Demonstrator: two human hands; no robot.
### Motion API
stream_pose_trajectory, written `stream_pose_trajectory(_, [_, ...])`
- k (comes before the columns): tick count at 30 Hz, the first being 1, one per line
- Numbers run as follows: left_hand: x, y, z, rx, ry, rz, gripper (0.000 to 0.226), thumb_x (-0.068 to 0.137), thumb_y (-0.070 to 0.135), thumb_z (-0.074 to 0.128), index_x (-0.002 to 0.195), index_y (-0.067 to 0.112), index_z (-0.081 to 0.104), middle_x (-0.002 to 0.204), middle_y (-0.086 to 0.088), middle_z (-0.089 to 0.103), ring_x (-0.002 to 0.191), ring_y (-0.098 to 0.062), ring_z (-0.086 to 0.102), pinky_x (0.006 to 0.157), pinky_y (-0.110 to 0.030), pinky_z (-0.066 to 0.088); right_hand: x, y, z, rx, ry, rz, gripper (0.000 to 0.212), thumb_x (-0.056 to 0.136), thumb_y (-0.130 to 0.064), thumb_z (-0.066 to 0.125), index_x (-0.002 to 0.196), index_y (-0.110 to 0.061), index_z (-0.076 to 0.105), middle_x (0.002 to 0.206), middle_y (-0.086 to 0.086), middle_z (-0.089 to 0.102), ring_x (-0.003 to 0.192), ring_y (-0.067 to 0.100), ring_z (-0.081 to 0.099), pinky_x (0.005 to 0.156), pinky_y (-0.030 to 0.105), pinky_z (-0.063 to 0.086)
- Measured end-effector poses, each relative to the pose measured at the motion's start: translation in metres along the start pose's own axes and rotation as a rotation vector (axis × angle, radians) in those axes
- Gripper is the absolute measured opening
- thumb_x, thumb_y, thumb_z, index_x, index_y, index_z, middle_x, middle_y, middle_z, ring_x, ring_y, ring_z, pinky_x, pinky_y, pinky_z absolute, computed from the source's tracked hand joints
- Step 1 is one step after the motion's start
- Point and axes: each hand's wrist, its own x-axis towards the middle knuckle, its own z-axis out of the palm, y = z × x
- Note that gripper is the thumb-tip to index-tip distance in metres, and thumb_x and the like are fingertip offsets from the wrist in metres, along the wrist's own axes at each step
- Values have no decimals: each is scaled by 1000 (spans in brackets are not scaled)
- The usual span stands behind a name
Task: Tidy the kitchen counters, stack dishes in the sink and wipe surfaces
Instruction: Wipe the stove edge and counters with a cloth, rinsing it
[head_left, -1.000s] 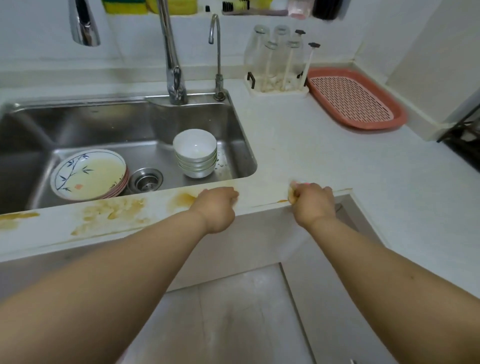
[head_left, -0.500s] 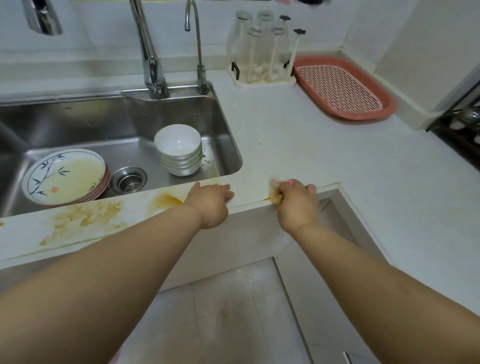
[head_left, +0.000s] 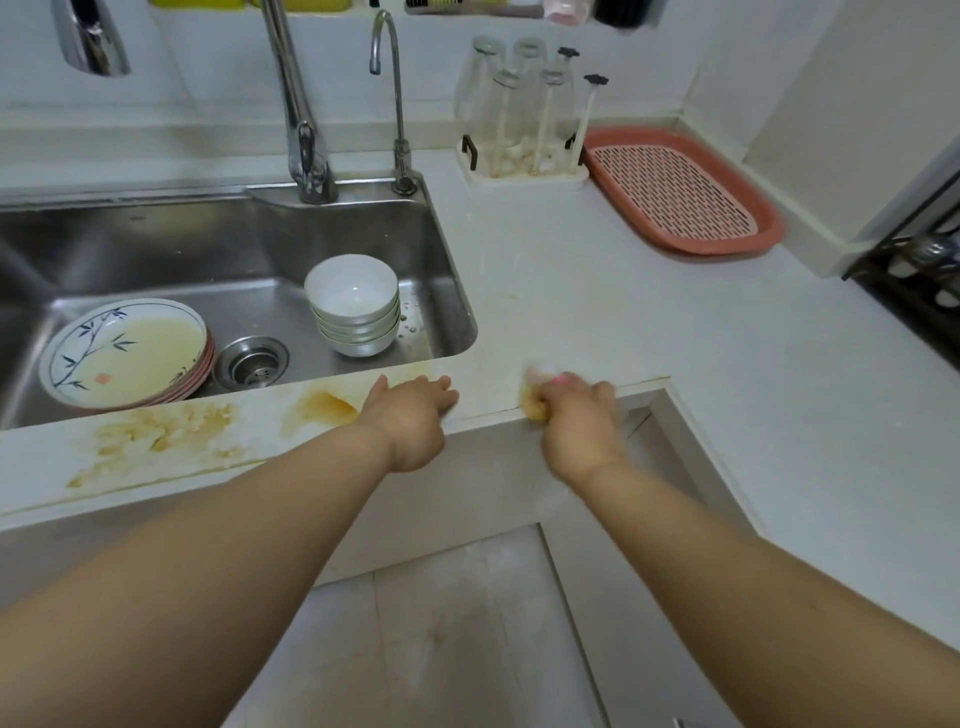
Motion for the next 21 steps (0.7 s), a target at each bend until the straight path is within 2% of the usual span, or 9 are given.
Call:
stream_pose_trajectory(3, [-5, 5, -4, -10, -4, -17, 58, 94, 11, 35, 150, 23, 24, 160, 6, 11, 147, -16, 13, 120, -43, 0, -11, -24, 17, 58, -113, -219, 47, 87, -10, 51, 130, -29, 53, 128, -4, 51, 108, 28, 40, 95, 29, 40])
stream_pose_trajectory(5, [-13, 9, -7, -144, 72, -44, 60, 93, 11, 39, 150, 21, 24, 160, 3, 15, 147, -17, 16, 121, -38, 2, -7, -18, 1, 430, -199, -53, 33, 91, -8, 51, 118, -22, 63, 112, -3, 57, 95, 21, 52, 73, 25, 53])
stream_pose_trajectory(7, [-21, 15, -8, -447, 200, -89, 60, 93, 15, 47, 149, 20, 28, 157, 1, 25, 144, -17, 23, 120, -32, 13, -13, -9, -24, 926, -240, 145, 37, 88, 6, 46, 113, -14, 65, 95, 0, 61, 62, 11, 59, 45, 20, 46])
stream_pose_trajectory(8, [-25, 19, -9, -625, 241, -93, 59, 93, 20, 52, 148, 20, 31, 154, 0, 30, 142, -17, 29, 117, -29, 20, -17, -4, -36, 1082, -238, 195, 43, 85, 12, 43, 114, -13, 63, 92, 1, 63, 54, 15, 58, 42, 21, 44])
stream_pose_trajectory(11, [-35, 42, -16, -1029, 194, -51, 63, 90, 39, 60, 146, 21, 37, 144, 1, 45, 131, -15, 44, 104, -25, 33, -31, -1, -58, 1384, -257, 187, 45, 81, 19, 36, 103, -11, 61, 87, 8, 65, 62, 21, 60, 48, 20, 47])
stream_pose_trajectory(13, [-39, 57, -22, -1209, 111, -17, 58, 88, 44, 60, 139, 21, 44, 130, 2, 57, 116, -15, 56, 95, -27, 41, -38, -5, -63, 1441, -293, 171, 39, 85, 19, 36, 96, -11, 58, 85, 10, 62, 66, 18, 61, 50, 20, 48])
stream_pose_trajectory(15, [-43, 68, -27, -1349, 17, 24, 32, 90, 42, 58, 117, 23, 59, 104, 1, 67, 89, -14, 64, 75, -26, 50, -44, -7, -63, 1436, -328, 135, 32, 90, 13, 39, 98, -13, 56, 89, 9, 61, 71, 18, 62, 58, 25, 51])
stream_pose_trajectory(17, [-45, 71, -29, -1371, 0, 37, 15, 93, 32, 56, 100, 20, 63, 87, -4, 67, 74, -17, 63, 68, -27, 50, -46, -7, -64, 1438, -352, 145, 27, 93, 7, 42, 99, -15, 57, 91, 8, 63, 77, 18, 61, 68, 27, 51])
stream_pose_trajectory(21, [-47, 64, -27, -1351, 54, -49, 16, 91, 7, 51, 102, 12, 62, 78, -9, 60, 59, -17, 55, 56, -23, 43, -48, 4, -73, 1349, -181, 245, 30, 91, 8, 44, 86, -18, 60, 86, 9, 63, 58, 12, 59, 52, 21, 50])
